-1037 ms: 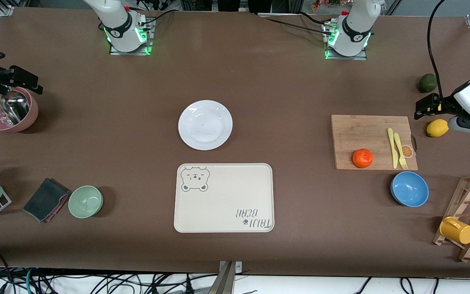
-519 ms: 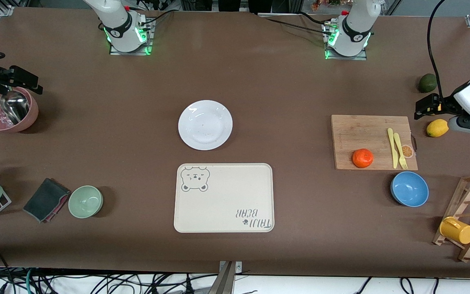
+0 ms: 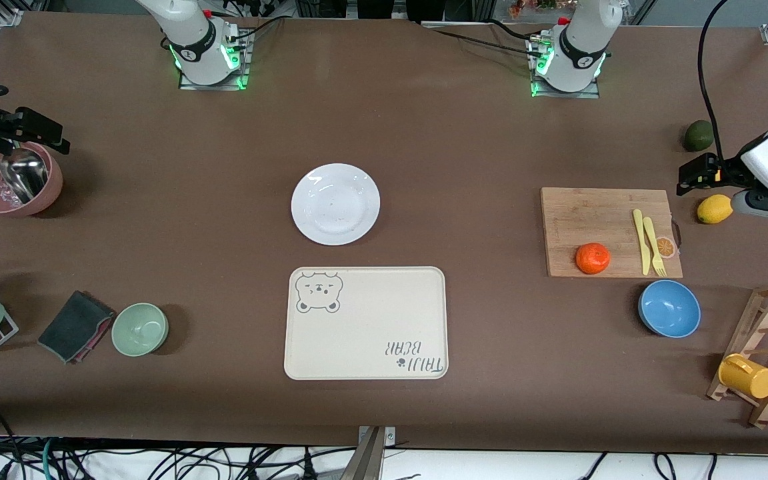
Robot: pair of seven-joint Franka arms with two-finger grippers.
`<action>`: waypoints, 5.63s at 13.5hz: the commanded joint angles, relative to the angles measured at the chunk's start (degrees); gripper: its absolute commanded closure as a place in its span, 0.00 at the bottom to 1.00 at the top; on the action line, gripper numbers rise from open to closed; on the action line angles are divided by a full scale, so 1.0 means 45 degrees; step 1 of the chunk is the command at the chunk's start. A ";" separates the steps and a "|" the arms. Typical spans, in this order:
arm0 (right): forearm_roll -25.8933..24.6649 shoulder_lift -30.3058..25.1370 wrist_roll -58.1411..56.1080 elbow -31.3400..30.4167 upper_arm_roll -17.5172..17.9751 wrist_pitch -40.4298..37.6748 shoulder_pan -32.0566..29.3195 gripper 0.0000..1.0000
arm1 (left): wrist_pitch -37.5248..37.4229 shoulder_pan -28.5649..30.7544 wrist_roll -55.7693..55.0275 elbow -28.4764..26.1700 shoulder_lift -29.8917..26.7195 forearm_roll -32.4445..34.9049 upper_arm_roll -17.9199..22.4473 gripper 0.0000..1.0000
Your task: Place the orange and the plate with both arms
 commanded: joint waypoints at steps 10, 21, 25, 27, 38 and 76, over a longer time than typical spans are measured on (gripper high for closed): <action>0.0182 -0.0028 0.0068 0.0082 0.0000 -0.0152 -0.0045 0.00 | -0.0118 -0.0038 0.0273 0.0173 0.0049 0.0188 0.0005 0.00; 0.0182 -0.0028 0.0068 0.0082 0.0000 -0.0152 -0.0045 0.00 | -0.0118 -0.0038 0.0273 0.0174 0.0049 0.0188 0.0005 0.00; 0.0182 -0.0028 0.0068 0.0082 0.0000 -0.0171 -0.0045 0.00 | -0.0118 -0.0038 0.0273 0.0174 0.0049 0.0188 0.0005 0.00; 0.0182 -0.0028 0.0068 0.0082 0.0000 -0.0171 -0.0045 0.00 | -0.0118 -0.0038 0.0273 0.0174 0.0049 0.0188 0.0005 0.00; 0.0182 -0.0028 0.0068 0.0082 0.0000 -0.0171 -0.0045 0.00 | -0.0079 0.0235 0.0079 0.0271 0.1859 -0.0509 0.0063 0.00; 0.0201 -0.0028 0.0088 0.0082 0.0020 -0.0171 -0.0006 0.00 | 0.6640 -0.4170 -0.8642 -0.1236 0.5849 -0.0847 -0.0738 0.93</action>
